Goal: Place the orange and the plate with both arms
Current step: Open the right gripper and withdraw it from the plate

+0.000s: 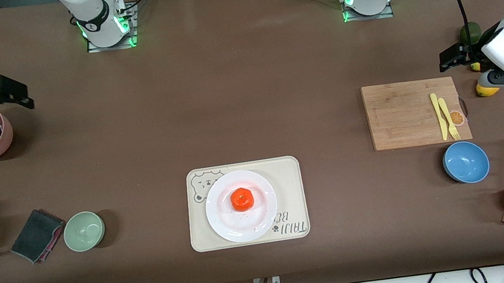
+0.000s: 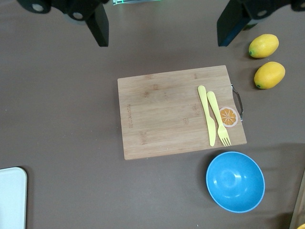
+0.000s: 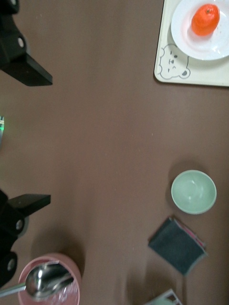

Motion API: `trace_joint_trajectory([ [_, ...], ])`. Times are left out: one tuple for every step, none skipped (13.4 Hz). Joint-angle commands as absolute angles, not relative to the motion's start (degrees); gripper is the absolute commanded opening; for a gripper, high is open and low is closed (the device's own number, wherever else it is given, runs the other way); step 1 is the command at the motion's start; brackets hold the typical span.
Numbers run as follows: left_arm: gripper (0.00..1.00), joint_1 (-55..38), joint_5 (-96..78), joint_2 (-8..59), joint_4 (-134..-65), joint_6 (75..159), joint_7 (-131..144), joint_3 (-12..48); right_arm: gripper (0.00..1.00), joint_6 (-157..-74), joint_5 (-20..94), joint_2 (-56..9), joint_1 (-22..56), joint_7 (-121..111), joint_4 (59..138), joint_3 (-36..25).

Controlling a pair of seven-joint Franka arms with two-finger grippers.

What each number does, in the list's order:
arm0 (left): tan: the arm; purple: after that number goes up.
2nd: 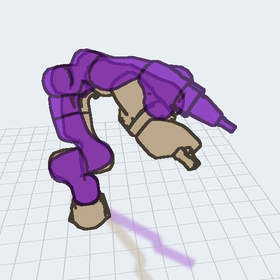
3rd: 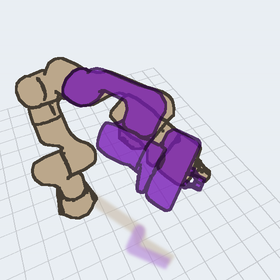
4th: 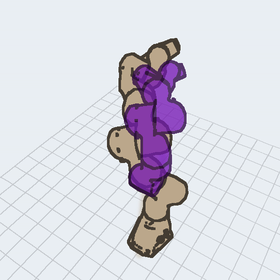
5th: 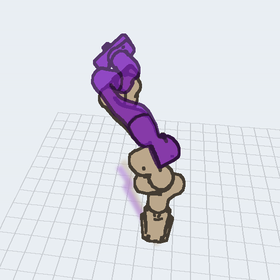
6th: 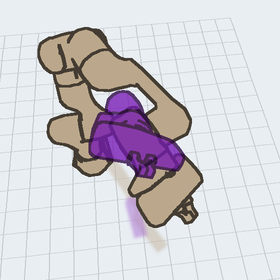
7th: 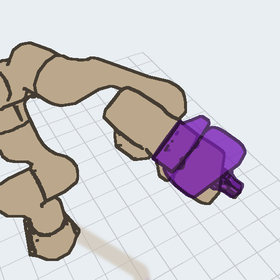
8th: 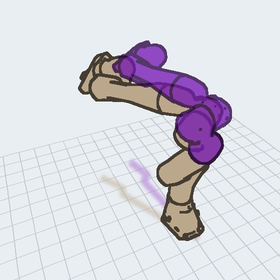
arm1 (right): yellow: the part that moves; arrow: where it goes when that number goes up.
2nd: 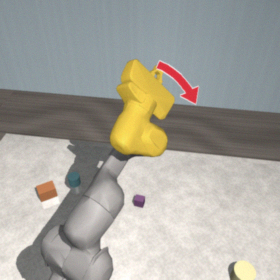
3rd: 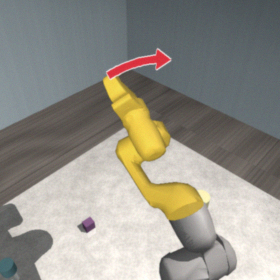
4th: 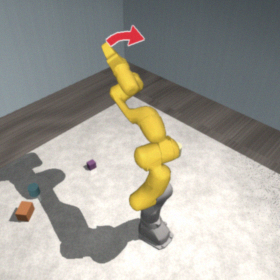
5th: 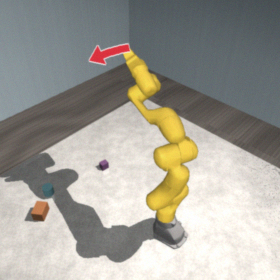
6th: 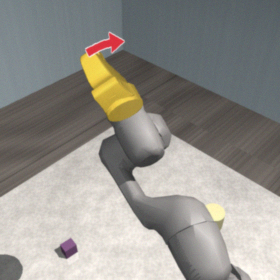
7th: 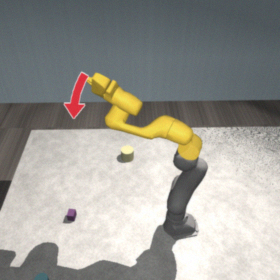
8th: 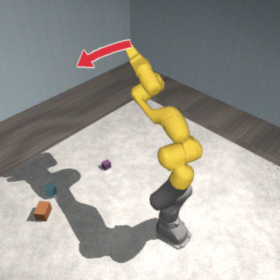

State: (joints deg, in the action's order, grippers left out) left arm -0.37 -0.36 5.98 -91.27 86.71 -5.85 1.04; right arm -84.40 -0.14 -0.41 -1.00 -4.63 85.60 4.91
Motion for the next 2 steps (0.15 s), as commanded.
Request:
trace_joint_trajectory([
  [1.0,-0.5,1.4,6.9,-89.9,86.1,-6.9,1.1,1.0,-84.2,-2.6,2.3,-0.8,-3.6,86.8,5.4],
  [1.0,-0.4,1.4,6.9,-89.9,86.1,-6.9,1.1,1.0,-83.9,-2.6,2.3,-0.8,-3.6,86.8,5.4],
])
